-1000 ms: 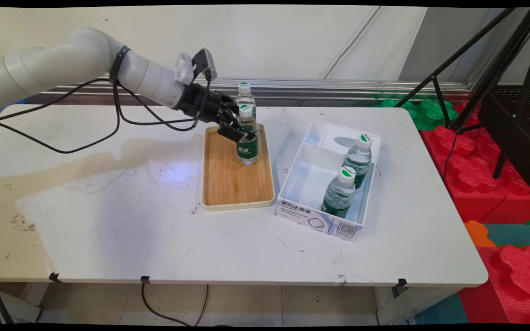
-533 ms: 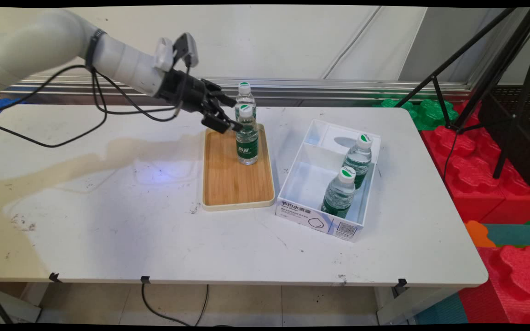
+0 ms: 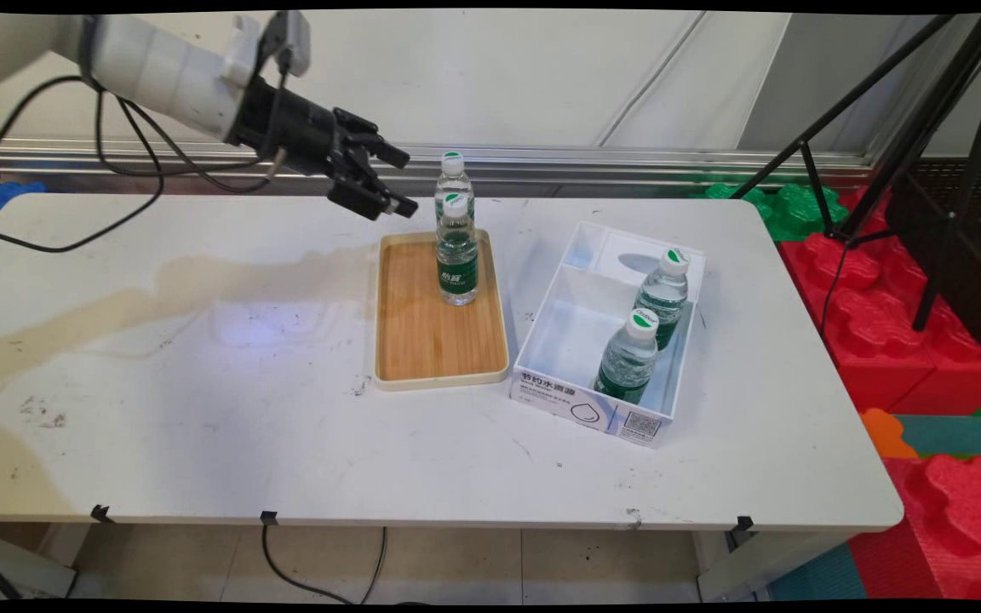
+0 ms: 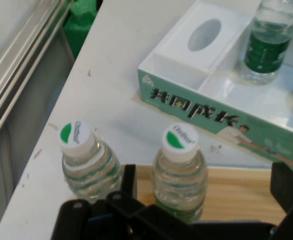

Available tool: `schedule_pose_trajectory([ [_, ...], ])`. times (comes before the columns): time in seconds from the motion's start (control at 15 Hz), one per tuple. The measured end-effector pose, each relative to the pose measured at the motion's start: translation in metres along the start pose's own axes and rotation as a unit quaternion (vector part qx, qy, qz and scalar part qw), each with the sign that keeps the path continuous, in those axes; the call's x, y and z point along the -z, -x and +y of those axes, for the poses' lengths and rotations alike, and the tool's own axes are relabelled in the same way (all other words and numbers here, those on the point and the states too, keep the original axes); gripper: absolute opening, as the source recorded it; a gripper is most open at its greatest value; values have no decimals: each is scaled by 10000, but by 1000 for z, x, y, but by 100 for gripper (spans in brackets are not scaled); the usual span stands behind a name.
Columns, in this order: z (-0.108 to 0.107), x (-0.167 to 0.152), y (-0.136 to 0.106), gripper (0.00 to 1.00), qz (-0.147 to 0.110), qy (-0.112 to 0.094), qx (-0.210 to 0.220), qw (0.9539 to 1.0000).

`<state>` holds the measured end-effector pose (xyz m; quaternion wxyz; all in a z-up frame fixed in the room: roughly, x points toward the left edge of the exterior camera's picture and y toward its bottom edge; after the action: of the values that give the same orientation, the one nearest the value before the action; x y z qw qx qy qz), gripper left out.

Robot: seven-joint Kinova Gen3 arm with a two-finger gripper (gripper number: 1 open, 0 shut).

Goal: Pick up the green bottle from the white box

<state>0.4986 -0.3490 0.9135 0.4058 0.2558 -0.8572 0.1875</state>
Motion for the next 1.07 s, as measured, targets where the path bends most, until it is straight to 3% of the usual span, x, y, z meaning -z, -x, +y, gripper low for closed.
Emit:
schedule_pose_trajectory([
  [0.53, 27, 42, -28, 100, 177, 308, -276, 9990],
  [1.07, 62, 37, -42, 100, 206, 687, -573, 9958],
])
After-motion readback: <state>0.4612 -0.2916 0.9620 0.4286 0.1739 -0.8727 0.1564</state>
